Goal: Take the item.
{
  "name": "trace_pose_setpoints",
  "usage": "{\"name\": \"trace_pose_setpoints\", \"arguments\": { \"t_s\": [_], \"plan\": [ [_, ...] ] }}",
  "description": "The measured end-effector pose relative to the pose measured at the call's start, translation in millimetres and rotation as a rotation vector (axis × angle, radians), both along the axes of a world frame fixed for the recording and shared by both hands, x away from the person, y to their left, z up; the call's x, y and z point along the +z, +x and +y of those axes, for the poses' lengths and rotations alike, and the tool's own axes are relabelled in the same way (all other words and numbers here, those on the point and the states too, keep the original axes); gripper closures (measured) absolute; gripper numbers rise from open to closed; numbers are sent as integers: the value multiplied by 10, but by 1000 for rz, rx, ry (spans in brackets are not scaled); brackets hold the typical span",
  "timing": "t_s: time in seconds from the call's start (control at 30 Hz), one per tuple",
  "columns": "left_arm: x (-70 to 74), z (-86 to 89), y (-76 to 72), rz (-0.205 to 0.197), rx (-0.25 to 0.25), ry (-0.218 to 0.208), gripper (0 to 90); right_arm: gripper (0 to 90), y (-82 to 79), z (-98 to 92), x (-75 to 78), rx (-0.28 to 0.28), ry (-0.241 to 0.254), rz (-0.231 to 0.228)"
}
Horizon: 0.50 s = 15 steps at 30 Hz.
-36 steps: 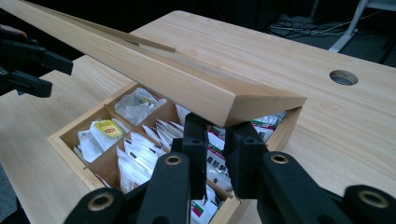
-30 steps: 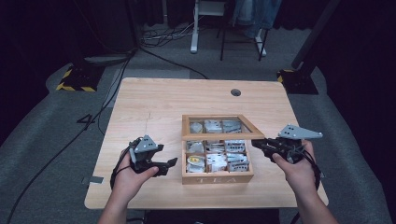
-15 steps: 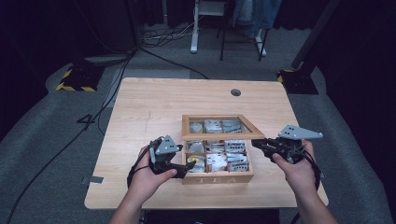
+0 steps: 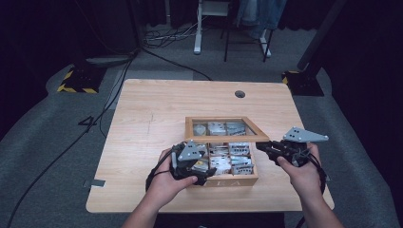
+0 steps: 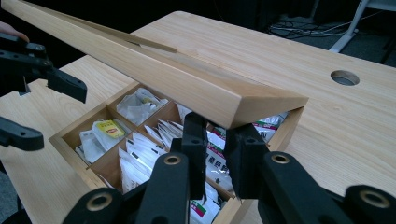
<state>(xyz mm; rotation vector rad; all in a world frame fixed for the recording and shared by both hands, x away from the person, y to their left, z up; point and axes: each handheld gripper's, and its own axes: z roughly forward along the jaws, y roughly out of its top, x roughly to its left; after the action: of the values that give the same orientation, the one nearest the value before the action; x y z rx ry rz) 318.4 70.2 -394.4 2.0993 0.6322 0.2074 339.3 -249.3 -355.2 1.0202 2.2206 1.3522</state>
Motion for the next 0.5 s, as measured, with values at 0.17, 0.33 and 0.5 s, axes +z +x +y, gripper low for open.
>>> {"name": "trace_pose_setpoints", "arguments": {
  "t_s": [0.17, 0.33, 0.5],
  "plan": [
    [6, -176, 28, 2, -29, -14, 317, 783, 4, -4, 1, 2, 3, 0],
    [-6, -280, 52, 5, -32, -17, 317, 783, 6, -5, 1, 3, 7, 1],
    [-12, -450, 96, 3, -53, -30, 328, 783, 9, -8, 3, 4, 7, 2]
  ]
}}
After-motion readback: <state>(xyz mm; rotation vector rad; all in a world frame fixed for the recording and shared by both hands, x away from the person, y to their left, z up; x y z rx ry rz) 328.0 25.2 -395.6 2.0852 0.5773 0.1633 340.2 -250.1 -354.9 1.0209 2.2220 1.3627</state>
